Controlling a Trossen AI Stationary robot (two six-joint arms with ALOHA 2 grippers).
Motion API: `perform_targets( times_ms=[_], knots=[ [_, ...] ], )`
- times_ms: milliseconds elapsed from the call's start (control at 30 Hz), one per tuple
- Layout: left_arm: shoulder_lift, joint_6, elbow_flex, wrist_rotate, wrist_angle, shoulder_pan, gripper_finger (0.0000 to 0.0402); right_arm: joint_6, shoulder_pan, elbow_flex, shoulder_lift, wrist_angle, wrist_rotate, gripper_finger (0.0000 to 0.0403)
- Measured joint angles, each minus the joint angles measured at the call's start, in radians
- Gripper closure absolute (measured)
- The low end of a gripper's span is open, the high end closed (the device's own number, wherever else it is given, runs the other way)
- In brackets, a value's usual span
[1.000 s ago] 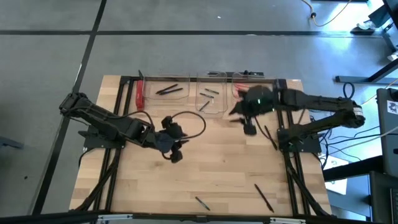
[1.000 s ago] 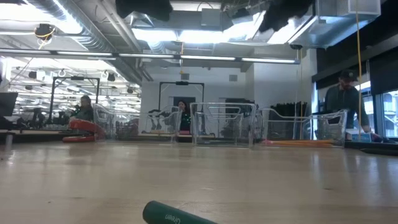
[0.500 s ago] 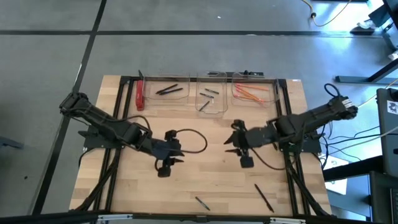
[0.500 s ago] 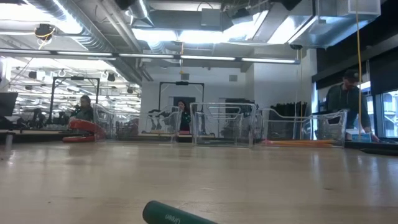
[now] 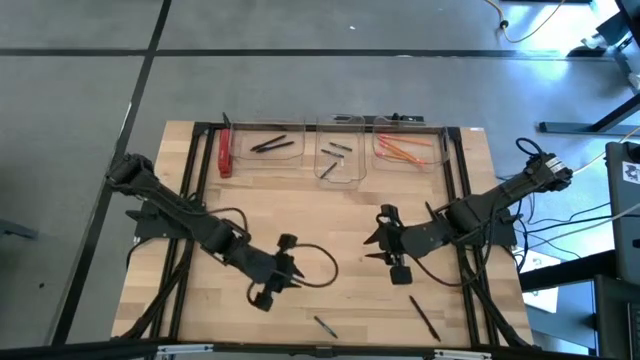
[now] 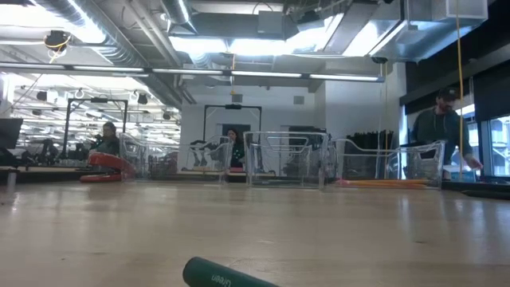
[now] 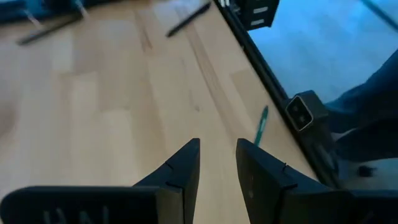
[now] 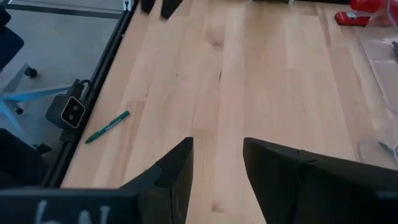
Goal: Sort crayons/erasers/pens/pencils in bins
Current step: Put the green crayon into the middle transparent bin
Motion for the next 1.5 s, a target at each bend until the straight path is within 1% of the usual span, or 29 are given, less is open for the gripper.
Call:
perform_targets(
  times_ms=[133, 233, 367, 533, 700, 900, 1000, 1233, 1500],
  knots=[
    [0.089, -0.037, 0.0, 0.063, 0.098, -0.003, 0.0304, -0.011, 0.0, 0.0, 0.0, -0.004, 0.0, 0.026],
    [0.169, -0.025, 0.0, 0.078, 0.194, -0.012, 0.0304, -0.025, 0.0, 0.0, 0.0, -0.005, 0.0, 0.026],
    [0.271, 0.029, 0.0, 0.107, 0.287, -0.021, 0.0304, -0.035, 0.0, 0.0, 0.0, -0.005, 0.0, 0.026],
    [0.368, 0.096, -0.001, 0.125, 0.324, -0.033, 0.0304, -0.055, -0.001, 0.0, 0.0, -0.006, 0.0, 0.026],
    [0.43, 0.192, 0.0, 0.127, 0.354, -0.036, 0.0304, -0.052, -0.001, 0.0, 0.0, -0.006, 0.0, 0.026],
    [0.512, 0.258, 0.088, 0.127, 0.359, -0.034, 0.0304, -0.022, -0.001, 0.0, 0.0, -0.007, 0.0, 0.026],
    [0.539, 0.26, 0.12, 0.127, 0.361, -0.034, 0.0304, -0.021, -0.001, 0.0, 0.0, -0.007, 0.0, 0.026],
    [0.541, 0.228, 0.121, 0.171, 0.356, -0.036, 0.0304, -0.024, -0.001, -0.001, 0.0, -0.007, 0.0, 0.026],
    [0.605, 0.216, 0.121, 0.169, 0.374, -0.069, 0.0304, -0.026, -0.001, -0.001, 0.0, -0.012, 0.0, 0.026]
  ],
)
